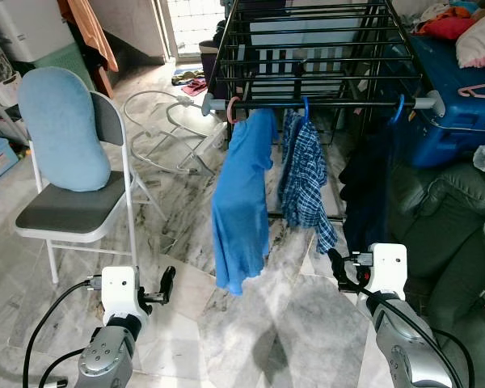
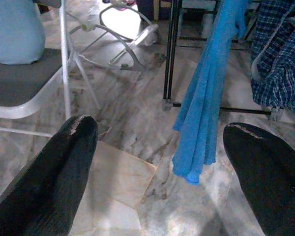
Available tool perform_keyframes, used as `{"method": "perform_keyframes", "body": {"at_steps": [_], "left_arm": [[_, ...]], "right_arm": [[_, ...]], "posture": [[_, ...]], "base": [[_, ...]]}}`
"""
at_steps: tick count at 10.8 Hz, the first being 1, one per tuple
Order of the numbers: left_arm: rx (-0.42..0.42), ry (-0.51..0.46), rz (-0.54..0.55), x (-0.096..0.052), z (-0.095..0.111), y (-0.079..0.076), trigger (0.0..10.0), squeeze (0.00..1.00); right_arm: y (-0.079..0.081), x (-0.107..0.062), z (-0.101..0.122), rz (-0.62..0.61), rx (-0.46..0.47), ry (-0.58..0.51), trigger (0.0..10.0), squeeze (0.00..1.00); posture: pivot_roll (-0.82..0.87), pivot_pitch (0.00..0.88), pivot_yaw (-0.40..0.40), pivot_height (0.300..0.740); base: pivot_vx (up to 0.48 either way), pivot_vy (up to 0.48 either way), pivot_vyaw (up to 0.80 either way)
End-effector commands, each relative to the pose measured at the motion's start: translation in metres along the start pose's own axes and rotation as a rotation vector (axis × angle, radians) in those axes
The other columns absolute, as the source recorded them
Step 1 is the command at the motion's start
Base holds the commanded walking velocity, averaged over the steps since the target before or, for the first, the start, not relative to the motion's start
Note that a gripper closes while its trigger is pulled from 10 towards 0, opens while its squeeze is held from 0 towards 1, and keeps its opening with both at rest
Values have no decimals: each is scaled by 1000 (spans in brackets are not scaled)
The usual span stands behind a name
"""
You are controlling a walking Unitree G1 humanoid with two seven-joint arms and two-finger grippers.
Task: Hang hanger
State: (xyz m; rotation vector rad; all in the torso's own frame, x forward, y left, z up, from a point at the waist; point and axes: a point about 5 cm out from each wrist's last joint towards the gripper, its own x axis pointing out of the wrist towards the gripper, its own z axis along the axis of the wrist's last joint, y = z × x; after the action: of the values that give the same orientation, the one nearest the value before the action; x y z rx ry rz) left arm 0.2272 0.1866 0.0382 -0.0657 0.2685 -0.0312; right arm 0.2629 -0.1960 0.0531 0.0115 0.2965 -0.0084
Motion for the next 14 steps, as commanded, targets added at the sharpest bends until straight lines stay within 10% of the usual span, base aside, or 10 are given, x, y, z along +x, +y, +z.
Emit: {"method": "perform_keyframes", "body": {"at_steps": [1,9,14], "left_arm": [[31,-187,-37,41,82,-27,10000,0],[0,-252,21,37,98,-32,10000,0],[-4,-224,95,-12,76,-12,10000,0]], "right_arm": [[-8,6,46,-193,32,-55,10000,0],[7,11,57,-117,-61,-98,10000,0],[3,1,59,-61,-130,-123,10000,0]], "posture": [[-200,17,145,740],[-178,43,118,740],[-139,49,76,740]], "base": [[0,0,0],[0,0,0],[0,0,0]]}}
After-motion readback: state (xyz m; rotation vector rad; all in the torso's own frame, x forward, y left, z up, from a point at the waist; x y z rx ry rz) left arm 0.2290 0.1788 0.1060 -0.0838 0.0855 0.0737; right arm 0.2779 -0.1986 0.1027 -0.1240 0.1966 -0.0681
